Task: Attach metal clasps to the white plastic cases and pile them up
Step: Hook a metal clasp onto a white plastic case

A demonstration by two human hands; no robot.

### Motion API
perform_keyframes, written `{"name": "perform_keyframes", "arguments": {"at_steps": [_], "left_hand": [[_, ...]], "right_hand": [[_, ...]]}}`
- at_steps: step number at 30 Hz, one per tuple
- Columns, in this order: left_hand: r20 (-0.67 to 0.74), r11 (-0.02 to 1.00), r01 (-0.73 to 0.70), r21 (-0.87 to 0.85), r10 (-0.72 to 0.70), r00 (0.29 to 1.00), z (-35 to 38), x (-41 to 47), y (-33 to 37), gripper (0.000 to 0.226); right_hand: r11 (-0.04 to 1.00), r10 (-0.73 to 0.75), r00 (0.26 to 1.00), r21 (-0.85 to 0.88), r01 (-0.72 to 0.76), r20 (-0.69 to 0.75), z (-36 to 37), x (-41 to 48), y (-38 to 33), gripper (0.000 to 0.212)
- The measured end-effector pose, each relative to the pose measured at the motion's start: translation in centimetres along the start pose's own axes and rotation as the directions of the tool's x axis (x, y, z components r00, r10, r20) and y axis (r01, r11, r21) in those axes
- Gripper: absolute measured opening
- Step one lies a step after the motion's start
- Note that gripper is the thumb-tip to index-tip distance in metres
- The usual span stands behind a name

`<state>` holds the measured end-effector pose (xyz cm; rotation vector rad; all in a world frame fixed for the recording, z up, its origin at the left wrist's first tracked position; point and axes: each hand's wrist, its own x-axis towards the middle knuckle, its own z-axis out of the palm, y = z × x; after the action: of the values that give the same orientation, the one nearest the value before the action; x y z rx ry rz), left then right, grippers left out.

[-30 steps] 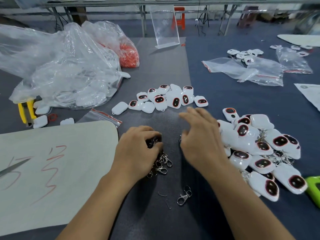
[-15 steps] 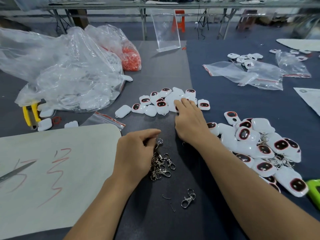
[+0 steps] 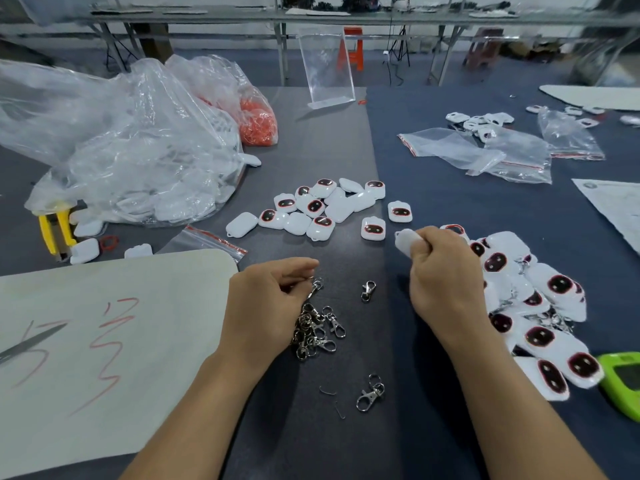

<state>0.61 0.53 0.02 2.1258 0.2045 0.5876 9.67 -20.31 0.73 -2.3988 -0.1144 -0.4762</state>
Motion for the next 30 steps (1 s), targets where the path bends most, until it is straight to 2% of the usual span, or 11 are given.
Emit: {"name": "perform_keyframes", "arguments": {"at_steps": [4,7,9,11,14,16,19,22,25,27,30], "left_hand": [[-0.057,0.994,-0.013,0.112,0.02,0.998,-0.2,-0.4,0.3,0.025],[-0.152,0.989,0.024,0.148,-0.002,0.988,-0.2,-0.4,0.7,0.022],[-0.192,0.995,0.069,0.071,-0.054,0.98,-0.1,0.0,0.8,0.023],[-0.191,0.991,0.097,-0.097,-0.114,0.975,0.0,0.4,0.6,0.031],[-0.111,0.91,0.14,-0.39,-0.197,0.974,0.0,0.9,0.7,0.034],[-0.049,0.885,0.125,-0.449,-0.164,0.985,0.4,0.8,1.0,0.031],[-0.023,0.893,0.068,-0.445,-0.087,0.996,0.8,0.5,1.0,0.029],[-0.022,0.915,0.031,-0.402,-0.043,0.999,0.9,0.2,1.2,0.04],[-0.052,0.982,-0.047,-0.183,0.038,0.998,1.1,-0.5,1.6,0.039],[-0.019,0.995,-0.079,-0.059,0.078,0.997,1.0,-0.7,1.7,0.033],[0.094,0.992,-0.109,-0.057,0.114,0.989,1.0,-0.7,1.9,0.036]], "right_hand": [[0.993,-0.086,0.995,0.079,0.09,-0.05,-0.7,-0.6,-1.2,0.023],[0.955,-0.082,0.994,0.29,0.058,0.072,0.7,-2.9,-4.0,0.017],[0.855,-0.001,0.965,0.501,-0.135,0.262,1.7,-4.3,-5.6,0.019],[0.729,0.019,0.911,0.618,-0.294,0.412,2.2,-5.1,-6.6,0.019],[0.544,-0.003,0.86,0.722,-0.427,0.511,2.3,-5.3,-6.9,0.01],[0.512,-0.039,0.836,0.729,-0.454,0.547,2.5,-5.4,-6.7,0.012],[0.537,-0.04,0.81,0.696,-0.476,0.585,2.5,-5.4,-6.4,0.021],[0.583,0.023,0.838,0.674,-0.454,0.545,2.2,-5.0,-6.1,0.022],[0.69,0.081,0.876,0.607,-0.394,0.475,1.9,-4.6,-5.8,0.013],[0.645,0.135,0.874,0.628,-0.435,0.467,1.7,-4.2,-5.7,0.011],[0.476,0.176,0.841,0.703,-0.528,0.512,1.4,-3.9,-5.9,0.019]]}}
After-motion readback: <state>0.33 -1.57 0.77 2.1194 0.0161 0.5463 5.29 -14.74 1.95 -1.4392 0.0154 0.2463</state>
